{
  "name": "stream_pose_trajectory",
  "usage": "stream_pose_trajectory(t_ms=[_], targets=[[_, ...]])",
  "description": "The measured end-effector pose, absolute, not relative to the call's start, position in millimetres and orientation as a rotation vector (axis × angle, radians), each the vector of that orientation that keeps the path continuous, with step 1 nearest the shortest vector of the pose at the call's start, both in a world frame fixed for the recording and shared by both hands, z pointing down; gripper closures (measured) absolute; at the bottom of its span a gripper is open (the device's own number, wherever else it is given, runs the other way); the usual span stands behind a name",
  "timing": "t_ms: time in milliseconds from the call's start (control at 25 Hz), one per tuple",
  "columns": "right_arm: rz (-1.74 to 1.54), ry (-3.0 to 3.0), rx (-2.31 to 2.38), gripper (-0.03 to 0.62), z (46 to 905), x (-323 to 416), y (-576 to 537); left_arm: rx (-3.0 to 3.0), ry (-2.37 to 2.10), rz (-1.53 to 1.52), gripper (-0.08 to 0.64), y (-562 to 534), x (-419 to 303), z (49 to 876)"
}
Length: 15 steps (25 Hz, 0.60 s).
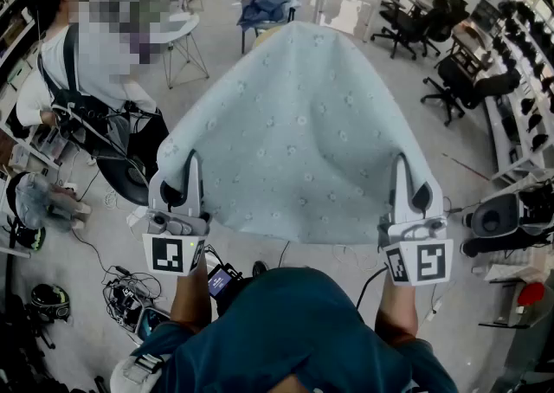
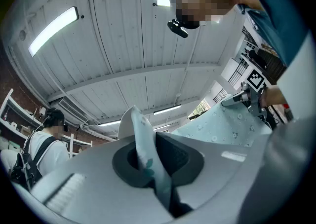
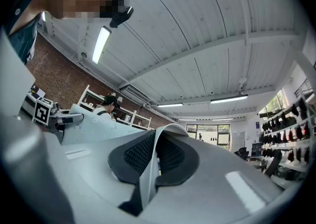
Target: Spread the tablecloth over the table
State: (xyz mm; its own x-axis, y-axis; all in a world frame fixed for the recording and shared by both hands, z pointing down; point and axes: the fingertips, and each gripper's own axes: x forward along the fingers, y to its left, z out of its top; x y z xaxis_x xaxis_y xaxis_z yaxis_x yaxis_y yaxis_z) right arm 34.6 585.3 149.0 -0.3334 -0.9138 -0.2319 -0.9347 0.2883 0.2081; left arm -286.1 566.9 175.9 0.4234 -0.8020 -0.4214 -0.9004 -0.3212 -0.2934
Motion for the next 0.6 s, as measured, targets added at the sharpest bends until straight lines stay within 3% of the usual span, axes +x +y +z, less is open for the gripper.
stream_pose_trajectory(t_ms=[600], targets=[[0.457,2.456,-1.8,0.58,156.5,25.0,585.3,-2.223,1.423,0.282,0.555,562.2,-296.9,185.3]])
